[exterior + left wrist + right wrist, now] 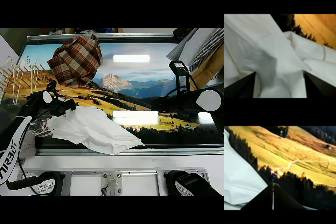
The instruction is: Fold the clothes and pants, and hang the long-sleeved shirts on hangers.
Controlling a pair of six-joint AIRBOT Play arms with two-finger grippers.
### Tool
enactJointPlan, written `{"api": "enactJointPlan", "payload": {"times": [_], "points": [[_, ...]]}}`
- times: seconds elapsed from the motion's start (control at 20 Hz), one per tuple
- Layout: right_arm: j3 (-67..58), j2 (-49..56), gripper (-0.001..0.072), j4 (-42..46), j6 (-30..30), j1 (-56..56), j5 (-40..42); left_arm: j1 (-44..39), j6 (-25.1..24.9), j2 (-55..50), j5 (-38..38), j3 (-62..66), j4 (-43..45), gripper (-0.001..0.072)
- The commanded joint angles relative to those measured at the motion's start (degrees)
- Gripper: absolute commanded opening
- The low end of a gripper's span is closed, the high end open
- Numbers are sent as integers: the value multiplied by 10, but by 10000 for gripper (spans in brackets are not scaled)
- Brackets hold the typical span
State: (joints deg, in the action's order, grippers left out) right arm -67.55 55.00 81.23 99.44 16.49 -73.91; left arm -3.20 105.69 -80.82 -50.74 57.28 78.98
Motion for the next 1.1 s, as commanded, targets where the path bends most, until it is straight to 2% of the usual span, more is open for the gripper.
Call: {"api": "enactJointPlan", "payload": {"times": [0.0, 0.2, 0.45, 0.6, 0.75, 1.0, 1.05], "points": [[0, 0, 14, 0, 0, 0, 0, -25, -2, -16, 26, 13, -10, 20], [0, 1, 14, -1, 0, 0, 0, -76, -43, 19, -9, 123, -10, 16], [0, 3, 15, -14, -4, 0, -2, -200, -50, 90, 22, 262, -6, 16], [-22, -2, 15, 56, -15, -14, 4, -289, -50, 96, 35, 297, -5, 16], [-61, -15, 15, 108, -14, -54, 5, -375, -49, 65, 43, 297, -5, 16], [-71, -36, 15, 109, -4, -114, 3, -479, -48, -49, 79, 298, -5, 19], [-71, -37, 15, 109, -4, -114, 3, -485, -48, -66, 87, 299, -6, 215]]}}
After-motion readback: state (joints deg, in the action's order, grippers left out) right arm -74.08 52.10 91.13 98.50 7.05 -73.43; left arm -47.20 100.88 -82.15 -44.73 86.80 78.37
